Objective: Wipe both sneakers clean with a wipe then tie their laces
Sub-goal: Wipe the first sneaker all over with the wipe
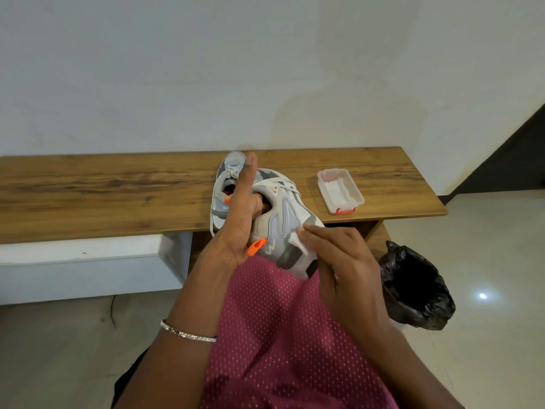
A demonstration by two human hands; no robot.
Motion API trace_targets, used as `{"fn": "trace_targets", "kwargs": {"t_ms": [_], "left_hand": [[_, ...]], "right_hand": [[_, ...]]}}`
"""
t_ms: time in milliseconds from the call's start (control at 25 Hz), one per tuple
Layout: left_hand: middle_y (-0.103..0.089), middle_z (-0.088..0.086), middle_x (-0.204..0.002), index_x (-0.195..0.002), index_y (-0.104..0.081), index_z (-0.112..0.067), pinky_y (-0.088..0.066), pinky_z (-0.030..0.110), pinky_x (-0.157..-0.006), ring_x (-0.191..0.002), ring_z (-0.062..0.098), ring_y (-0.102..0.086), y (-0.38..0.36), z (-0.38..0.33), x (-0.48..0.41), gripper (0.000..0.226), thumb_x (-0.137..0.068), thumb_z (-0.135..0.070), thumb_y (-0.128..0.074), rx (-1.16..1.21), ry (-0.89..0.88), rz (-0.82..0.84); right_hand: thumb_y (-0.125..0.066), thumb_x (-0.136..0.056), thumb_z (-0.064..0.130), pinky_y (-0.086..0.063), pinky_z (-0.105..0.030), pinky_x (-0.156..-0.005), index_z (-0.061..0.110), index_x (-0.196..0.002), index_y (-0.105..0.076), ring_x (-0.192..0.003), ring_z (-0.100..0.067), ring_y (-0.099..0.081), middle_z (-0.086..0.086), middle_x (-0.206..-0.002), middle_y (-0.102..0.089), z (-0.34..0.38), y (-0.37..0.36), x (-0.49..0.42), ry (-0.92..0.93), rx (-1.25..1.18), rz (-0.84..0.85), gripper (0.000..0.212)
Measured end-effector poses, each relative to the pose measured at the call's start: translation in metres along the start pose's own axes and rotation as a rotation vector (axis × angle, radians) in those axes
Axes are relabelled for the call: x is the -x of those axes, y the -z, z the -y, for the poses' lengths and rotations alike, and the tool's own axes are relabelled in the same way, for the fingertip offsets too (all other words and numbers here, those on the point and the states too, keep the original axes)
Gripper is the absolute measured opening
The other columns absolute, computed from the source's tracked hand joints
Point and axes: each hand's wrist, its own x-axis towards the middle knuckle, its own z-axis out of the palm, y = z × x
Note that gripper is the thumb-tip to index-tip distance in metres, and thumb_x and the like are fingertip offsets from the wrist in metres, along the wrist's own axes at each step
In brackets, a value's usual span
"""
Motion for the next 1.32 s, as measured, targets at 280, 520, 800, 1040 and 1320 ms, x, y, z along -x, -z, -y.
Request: {"fn": "trace_targets", "kwargs": {"t_ms": [280,520,800,1040,1320], "left_hand": [[-0.064,0.03,-0.128,-0.123,-0.067,0.006,-0.04,0.058,-0.113,-0.127,0.042,-0.059,0.013,0.0,-0.001,0.123,-0.06,-0.098,-0.05,-0.073,0.052,-0.059],[-0.068,0.024,-0.125,-0.116,-0.073,0.0,-0.04,0.054,-0.114,-0.122,0.037,-0.064,0.011,0.002,0.001,0.109,-0.069,-0.094,-0.045,-0.032,0.062,0.001],[-0.068,0.024,-0.127,-0.124,-0.068,0.002,-0.039,0.055,-0.114,-0.122,0.036,-0.064,0.02,0.003,0.0,0.11,-0.073,-0.093,-0.042,0.033,0.057,-0.01],[-0.062,0.036,-0.127,-0.121,-0.064,0.011,-0.043,0.06,-0.109,-0.124,0.046,-0.059,0.003,0.003,0.002,0.121,-0.074,-0.096,-0.032,-0.114,0.069,-0.035],[-0.058,0.019,-0.066,-0.095,-0.062,0.013,-0.045,0.024,-0.047,-0.057,0.023,-0.055,-0.002,0.002,0.006,0.13,-0.065,-0.102,-0.01,-0.135,0.143,0.019]], "right_hand": [[-0.061,-0.094,0.011,-0.053,-0.033,-0.088,0.013,-0.117,-0.073,-0.11,-0.018,-0.06,0.003,-0.122,-0.069,-0.001,0.0,0.009,0.073,-0.022,-0.018,0.026],[-0.066,-0.089,0.002,-0.046,-0.03,-0.07,0.01,-0.101,-0.075,-0.089,-0.018,-0.057,0.001,-0.099,-0.074,-0.019,0.0,-0.032,-0.085,0.045,-0.031,0.017],[-0.062,-0.094,0.002,-0.049,-0.027,-0.092,0.006,-0.118,-0.072,-0.109,-0.023,-0.058,-0.007,-0.125,-0.067,0.006,-0.012,0.026,0.11,0.038,-0.021,0.025],[-0.065,-0.091,-0.003,-0.051,-0.037,-0.083,0.005,-0.113,-0.073,-0.105,-0.025,-0.06,-0.009,-0.118,-0.068,-0.002,-0.007,0.0,0.09,0.012,-0.049,0.025],[-0.068,-0.089,0.004,-0.048,-0.027,-0.087,0.009,-0.107,-0.076,-0.103,-0.016,-0.06,-0.003,-0.113,-0.07,0.035,-0.014,-0.023,0.157,-0.153,-0.057,0.02]]}}
